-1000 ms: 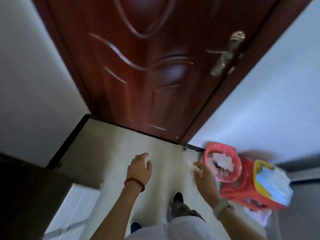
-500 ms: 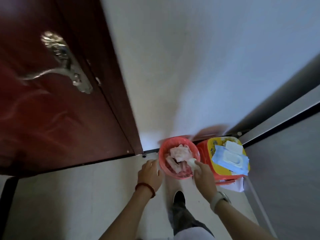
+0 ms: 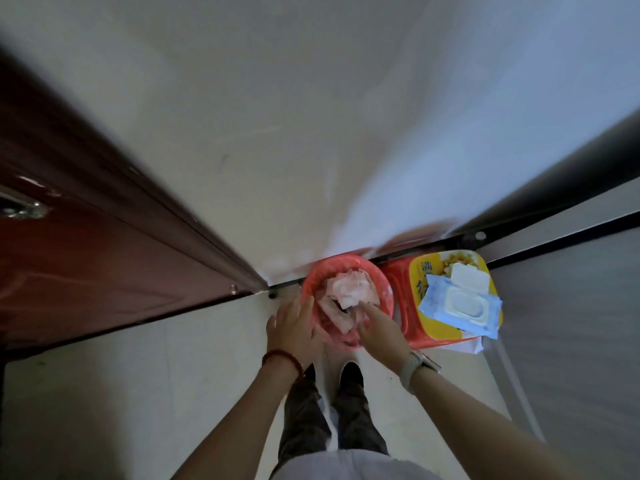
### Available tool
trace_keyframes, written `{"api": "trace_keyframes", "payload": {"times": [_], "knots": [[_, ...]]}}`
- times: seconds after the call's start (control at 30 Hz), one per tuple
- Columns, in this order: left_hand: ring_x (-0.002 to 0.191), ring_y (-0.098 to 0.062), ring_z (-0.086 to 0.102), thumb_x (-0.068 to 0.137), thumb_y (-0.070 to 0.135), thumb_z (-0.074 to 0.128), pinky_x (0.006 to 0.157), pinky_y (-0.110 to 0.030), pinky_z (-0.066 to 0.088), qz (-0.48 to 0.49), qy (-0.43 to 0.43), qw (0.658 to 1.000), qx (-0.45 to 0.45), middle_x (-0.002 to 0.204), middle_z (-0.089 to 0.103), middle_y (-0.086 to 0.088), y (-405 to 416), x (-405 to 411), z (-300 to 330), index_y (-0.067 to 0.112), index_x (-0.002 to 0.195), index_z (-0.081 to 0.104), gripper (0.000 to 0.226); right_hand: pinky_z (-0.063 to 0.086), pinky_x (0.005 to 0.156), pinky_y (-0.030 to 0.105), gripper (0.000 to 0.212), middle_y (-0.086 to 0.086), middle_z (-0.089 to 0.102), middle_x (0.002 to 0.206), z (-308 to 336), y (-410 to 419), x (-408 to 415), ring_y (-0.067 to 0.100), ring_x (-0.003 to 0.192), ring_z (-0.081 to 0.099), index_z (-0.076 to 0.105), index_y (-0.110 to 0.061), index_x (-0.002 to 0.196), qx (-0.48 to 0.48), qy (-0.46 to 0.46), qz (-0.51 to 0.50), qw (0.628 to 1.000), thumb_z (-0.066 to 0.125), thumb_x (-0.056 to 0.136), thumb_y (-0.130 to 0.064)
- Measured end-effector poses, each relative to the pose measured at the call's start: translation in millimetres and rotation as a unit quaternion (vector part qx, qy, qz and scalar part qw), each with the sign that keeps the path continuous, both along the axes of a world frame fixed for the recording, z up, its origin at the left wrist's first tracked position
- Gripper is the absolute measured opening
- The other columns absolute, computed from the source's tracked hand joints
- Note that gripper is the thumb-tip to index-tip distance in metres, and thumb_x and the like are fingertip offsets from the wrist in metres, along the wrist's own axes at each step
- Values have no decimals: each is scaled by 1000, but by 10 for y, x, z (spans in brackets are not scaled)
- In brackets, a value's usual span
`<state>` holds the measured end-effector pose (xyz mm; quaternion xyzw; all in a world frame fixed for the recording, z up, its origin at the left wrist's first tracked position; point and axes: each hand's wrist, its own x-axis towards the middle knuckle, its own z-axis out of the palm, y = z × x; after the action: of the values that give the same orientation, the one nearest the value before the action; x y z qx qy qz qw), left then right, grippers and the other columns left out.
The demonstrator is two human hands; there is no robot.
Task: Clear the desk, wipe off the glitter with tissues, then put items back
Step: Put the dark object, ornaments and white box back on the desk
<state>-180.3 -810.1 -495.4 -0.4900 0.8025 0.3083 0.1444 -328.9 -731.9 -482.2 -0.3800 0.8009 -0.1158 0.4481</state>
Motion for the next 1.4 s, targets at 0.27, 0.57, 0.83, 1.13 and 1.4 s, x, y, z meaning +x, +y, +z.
{"api": "trace_keyframes", "payload": {"times": [0.27,0.57,0.83,1.13,1.4], "knots": [[112,-28,52,86,22,33,94,-39,44,88,38,995,-35,122,56,-12,-103,499,782,7,115,54,39,43,92,40,25,15,66,107,641,-173,313,29,102,57,61,-5,108,-141,77,94,983,44,90,-9],[116,-25,53,89,29,42,100,-37,41,466,80,866,-161,128,56,-7,1088,1801,1542,13,125,52,40,41,81,29,43,13,67,105,1454,-231,1514,30,99,60,62,-6,106,-241,-15,389,889,32,82,-25],[119,-26,50,92,23,46,101,-35,40,738,26,638,-217,133,51,-7,3155,2938,1940,16,128,48,36,44,90,33,32,14,67,108,1788,525,3349,29,105,59,61,-4,110,-278,-97,632,717,43,89,-18],[118,-26,50,93,23,44,100,-39,42,823,-9,502,-266,133,50,-6,4560,4574,2068,15,129,47,37,38,90,26,27,10,62,117,1876,1675,5490,25,111,54,59,-8,114,-285,-132,749,583,44,92,-12],[115,-27,51,92,22,44,96,-40,43,794,-34,515,-320,125,54,-8,4951,6205,2523,14,126,49,35,43,92,25,29,5,59,121,2307,2153,7088,17,113,52,56,-12,119,-291,-147,757,566,41,95,-17]]}}
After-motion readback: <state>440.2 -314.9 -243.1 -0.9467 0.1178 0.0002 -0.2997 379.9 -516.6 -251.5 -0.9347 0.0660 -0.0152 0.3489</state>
